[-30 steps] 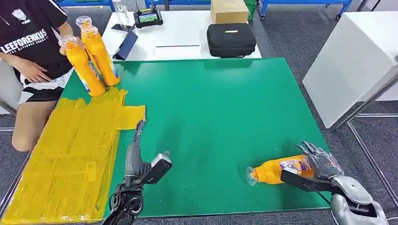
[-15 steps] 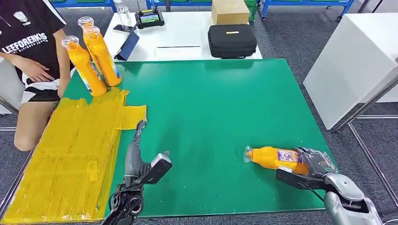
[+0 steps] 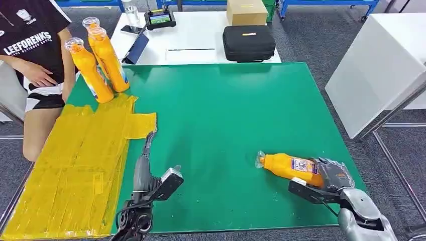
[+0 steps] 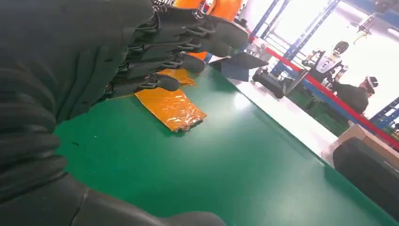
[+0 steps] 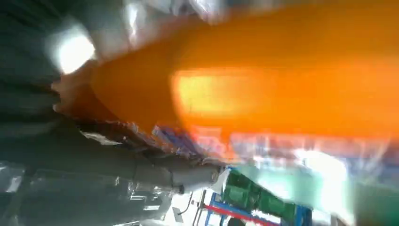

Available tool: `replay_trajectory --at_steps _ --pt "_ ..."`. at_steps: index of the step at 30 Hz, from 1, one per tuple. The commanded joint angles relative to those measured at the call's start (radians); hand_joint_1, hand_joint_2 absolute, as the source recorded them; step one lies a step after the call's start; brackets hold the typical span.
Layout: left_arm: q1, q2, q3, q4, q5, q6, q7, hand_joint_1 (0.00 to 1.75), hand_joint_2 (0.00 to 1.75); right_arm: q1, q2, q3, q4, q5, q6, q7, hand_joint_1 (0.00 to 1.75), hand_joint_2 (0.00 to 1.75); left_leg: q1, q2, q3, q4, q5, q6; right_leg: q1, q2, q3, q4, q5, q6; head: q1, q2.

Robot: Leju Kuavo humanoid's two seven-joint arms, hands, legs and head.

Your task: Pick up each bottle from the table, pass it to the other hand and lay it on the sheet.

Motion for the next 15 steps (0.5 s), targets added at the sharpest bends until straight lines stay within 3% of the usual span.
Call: replay_trajectory --at_steps 1,3,5,6,15 --pt "0.025 0.004 -0.011 -0.017 -0.044 -0.013 0.014 0.00 1.75 0.050 0.269 -0.112 -0.177 -0.228 -0.130 -0.057 1.75 1.75 0.002 0.002 -0.001 -0.001 -0.001 -0.005 0.002 0.001 -0.002 0.000 -0.001 -0.002 0.000 0.000" --pt "0.016 0.006 -0.035 -0.002 -0.068 -0.023 0.024 0.00 1.75 0.072 0.348 -0.154 -0.230 -0.433 -0.158 -0.142 1.75 1.75 0.002 -0.001 -0.003 0.000 0.000 -0.005 0.001 -0.003 -0.004 0.000 -0.001 -0.001 -0.001 0.000" --pt "0.008 -0.002 -0.063 -0.002 -0.072 -0.045 0.024 0.00 1.75 0.084 0.414 -0.172 -0.264 -0.720 -0.098 -0.185 1.75 1.75 0.003 -0.005 -0.004 0.000 0.001 -0.005 0.003 -0.005 -0.005 0.000 -0.002 -0.002 0.000 0.000" --pt "0.004 -0.004 -0.077 -0.002 -0.074 -0.045 0.022 0.00 1.75 0.081 0.423 -0.166 -0.259 -0.792 -0.085 -0.187 1.75 1.75 0.004 -0.006 -0.004 0.000 0.000 -0.006 0.003 -0.008 -0.004 0.001 -0.003 -0.002 0.000 0.000" --pt "0.023 0.007 -0.117 -0.033 -0.065 -0.058 0.043 0.00 1.75 0.037 0.453 -0.086 -0.148 -0.867 -0.071 -0.207 1.75 1.75 0.004 -0.008 -0.007 0.000 0.001 -0.005 0.003 -0.008 -0.007 0.000 -0.002 -0.002 0.000 0.000"
